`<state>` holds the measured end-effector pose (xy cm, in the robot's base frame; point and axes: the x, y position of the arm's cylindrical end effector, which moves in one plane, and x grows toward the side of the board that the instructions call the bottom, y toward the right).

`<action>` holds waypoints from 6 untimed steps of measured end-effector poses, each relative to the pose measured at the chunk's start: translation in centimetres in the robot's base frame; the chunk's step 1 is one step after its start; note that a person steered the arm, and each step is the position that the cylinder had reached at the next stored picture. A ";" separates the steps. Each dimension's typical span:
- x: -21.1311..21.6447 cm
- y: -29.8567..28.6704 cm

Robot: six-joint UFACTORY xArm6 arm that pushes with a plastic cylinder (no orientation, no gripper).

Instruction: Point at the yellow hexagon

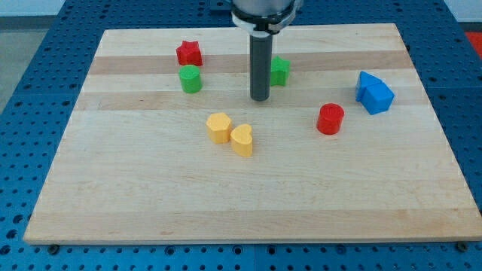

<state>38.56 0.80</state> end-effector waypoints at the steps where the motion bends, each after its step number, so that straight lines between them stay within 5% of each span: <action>1: 0.9 -2.6; 4: 2.8 -12.0; 6: 6.9 -12.5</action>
